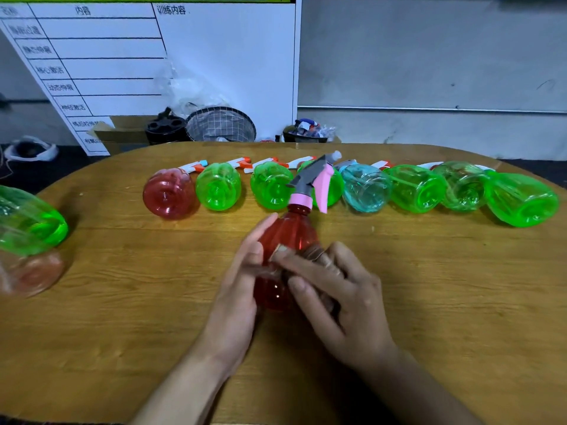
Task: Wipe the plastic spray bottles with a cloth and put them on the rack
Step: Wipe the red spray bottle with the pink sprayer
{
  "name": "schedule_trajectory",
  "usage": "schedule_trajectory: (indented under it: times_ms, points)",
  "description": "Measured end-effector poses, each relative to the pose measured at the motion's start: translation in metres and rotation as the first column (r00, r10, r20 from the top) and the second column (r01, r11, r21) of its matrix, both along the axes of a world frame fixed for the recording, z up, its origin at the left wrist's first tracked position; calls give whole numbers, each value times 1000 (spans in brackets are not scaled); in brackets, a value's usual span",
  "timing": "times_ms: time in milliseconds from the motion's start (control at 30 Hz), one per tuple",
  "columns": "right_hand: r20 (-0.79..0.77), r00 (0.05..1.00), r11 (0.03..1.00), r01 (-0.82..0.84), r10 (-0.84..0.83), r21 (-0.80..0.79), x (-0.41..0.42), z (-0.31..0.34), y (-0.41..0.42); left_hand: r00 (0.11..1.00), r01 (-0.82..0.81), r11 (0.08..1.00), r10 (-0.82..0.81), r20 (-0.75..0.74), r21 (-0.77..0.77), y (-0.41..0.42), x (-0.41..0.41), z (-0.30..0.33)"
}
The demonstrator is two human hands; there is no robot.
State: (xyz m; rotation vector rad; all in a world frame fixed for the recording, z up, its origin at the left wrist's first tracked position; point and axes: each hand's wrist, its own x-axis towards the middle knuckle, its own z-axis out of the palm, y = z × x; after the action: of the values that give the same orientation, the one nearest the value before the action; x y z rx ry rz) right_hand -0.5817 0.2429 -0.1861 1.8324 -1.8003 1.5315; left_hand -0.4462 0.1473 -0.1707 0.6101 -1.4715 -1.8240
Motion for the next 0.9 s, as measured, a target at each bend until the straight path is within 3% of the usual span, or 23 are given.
schedule_trajectory:
  times_ms: [100, 400, 767, 900]
  points:
    - [155, 986, 998, 61, -62, 13, -13, 5, -4, 998, 53, 998, -52, 44, -21, 5, 1, -3]
    - [332, 942, 997, 65, -45, -50, -24, 15, -4, 997, 81, 997, -81, -11, 17, 8, -1, -3]
    - [406, 909, 995, 87, -96, 40, -16, 11, -10, 996, 80, 995, -82, 26, 67, 12, -4, -10]
    - [233, 970, 997, 67, -74, 36, 2, 12, -4, 1000, 28, 997, -28, -8, 78, 7, -1, -5]
